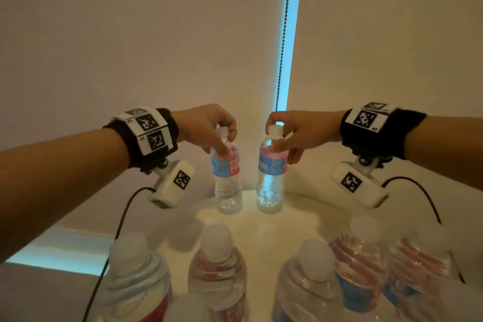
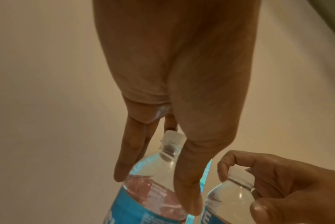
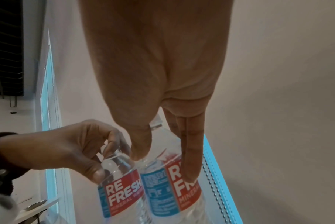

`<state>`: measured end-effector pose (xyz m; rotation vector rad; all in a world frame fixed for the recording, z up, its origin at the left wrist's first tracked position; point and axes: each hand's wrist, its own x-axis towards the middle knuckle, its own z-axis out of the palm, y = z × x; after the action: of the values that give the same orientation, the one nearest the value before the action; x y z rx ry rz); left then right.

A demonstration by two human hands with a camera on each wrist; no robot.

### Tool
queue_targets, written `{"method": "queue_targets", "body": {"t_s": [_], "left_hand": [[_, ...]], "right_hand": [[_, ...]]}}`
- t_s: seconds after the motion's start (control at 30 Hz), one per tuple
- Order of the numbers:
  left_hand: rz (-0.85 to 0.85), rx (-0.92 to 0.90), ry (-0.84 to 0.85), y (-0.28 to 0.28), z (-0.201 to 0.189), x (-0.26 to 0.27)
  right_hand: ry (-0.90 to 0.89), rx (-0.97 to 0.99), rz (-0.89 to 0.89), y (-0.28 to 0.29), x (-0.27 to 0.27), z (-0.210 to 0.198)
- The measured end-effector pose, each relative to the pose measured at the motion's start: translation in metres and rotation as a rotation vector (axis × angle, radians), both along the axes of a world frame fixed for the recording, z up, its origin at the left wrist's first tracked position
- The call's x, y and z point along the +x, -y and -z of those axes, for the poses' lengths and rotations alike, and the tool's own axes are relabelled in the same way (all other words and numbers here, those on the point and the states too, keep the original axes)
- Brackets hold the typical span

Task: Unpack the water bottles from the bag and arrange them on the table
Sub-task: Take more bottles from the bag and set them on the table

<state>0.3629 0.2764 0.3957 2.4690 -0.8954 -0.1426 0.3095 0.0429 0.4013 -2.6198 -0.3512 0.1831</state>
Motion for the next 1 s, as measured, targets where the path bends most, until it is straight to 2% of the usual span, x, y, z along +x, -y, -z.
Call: {"method": "queue_targets", "body": {"t_s": [0.17, 0.4, 0.87, 1.0], "left_hand": [[0.002, 0.020, -0.018, 0.011, 0.012, 0.016], [0.001, 0.044, 0.000, 0.022, 0.019, 0.020], [-0.003, 0.021, -0.057, 0.020, 0.022, 0.012], [-0.051, 0.007, 0.030, 0.008, 0.017, 0.007]], "right_hand": [[-0.048, 0.003, -0.012, -0.003, 0.016, 0.020], [-0.061, 0.010, -0.020, -0.004, 0.023, 0.029], [-0.036, 0.008, 0.008, -0.010, 0.016, 0.031], [-0.004, 0.032, 0.060, -0.001, 0.009, 0.020]]}}
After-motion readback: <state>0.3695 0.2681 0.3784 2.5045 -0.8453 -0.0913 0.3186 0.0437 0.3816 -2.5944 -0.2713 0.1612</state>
